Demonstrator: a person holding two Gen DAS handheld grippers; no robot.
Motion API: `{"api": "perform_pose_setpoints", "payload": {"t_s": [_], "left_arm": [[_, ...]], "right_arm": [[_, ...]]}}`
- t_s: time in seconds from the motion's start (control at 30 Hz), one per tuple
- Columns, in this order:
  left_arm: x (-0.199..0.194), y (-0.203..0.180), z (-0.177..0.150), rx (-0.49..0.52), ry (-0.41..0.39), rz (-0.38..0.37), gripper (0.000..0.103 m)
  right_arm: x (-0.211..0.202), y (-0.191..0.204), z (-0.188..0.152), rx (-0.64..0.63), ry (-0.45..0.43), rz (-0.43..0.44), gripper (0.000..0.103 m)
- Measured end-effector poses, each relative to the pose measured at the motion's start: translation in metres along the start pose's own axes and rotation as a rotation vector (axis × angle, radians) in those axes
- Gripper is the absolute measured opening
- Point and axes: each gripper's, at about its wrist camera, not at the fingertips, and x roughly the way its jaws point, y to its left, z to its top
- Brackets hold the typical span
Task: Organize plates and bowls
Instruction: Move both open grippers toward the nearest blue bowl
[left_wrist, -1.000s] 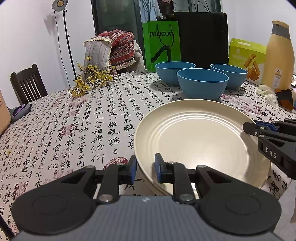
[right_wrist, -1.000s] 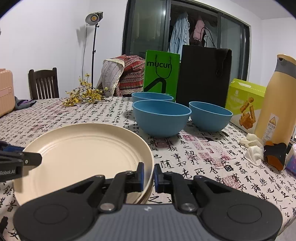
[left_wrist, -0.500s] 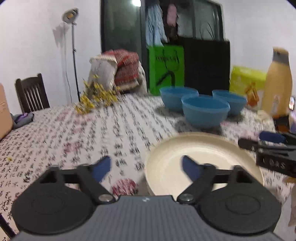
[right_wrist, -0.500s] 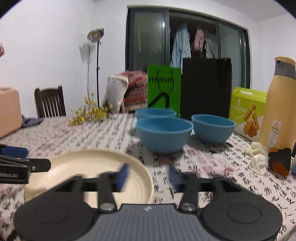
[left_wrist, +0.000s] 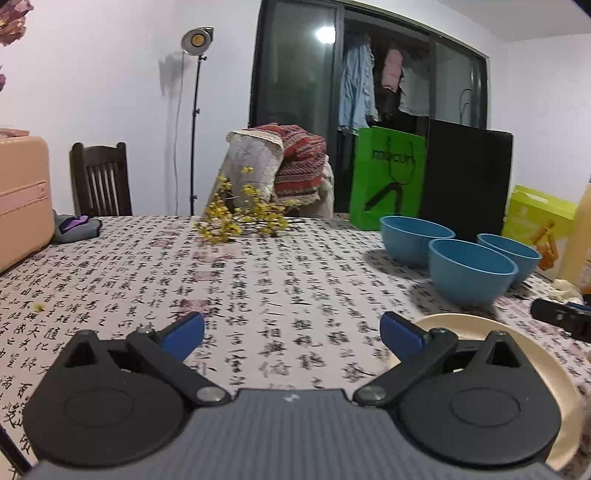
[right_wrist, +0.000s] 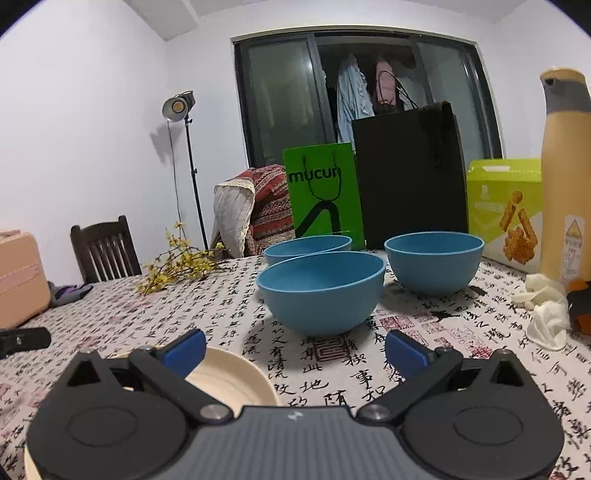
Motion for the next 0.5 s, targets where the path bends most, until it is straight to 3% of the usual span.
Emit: {"api": "perform_pose_setpoints", "payload": {"t_s": [0.2, 0.5], "left_arm": [[0.015, 0.018, -0.010, -0.053, -0.007, -0.021, 0.103], [0.005, 0.024, -0.013, -0.090, -0.074, -0.031, 0.103]], "right_arm": [[0.000, -0.004, -0.004, 0.030, -0.030, 0.013, 0.103], [-0.003, 0.001, -0.007, 0.014, -0.051, -0.020, 0.103]]}}
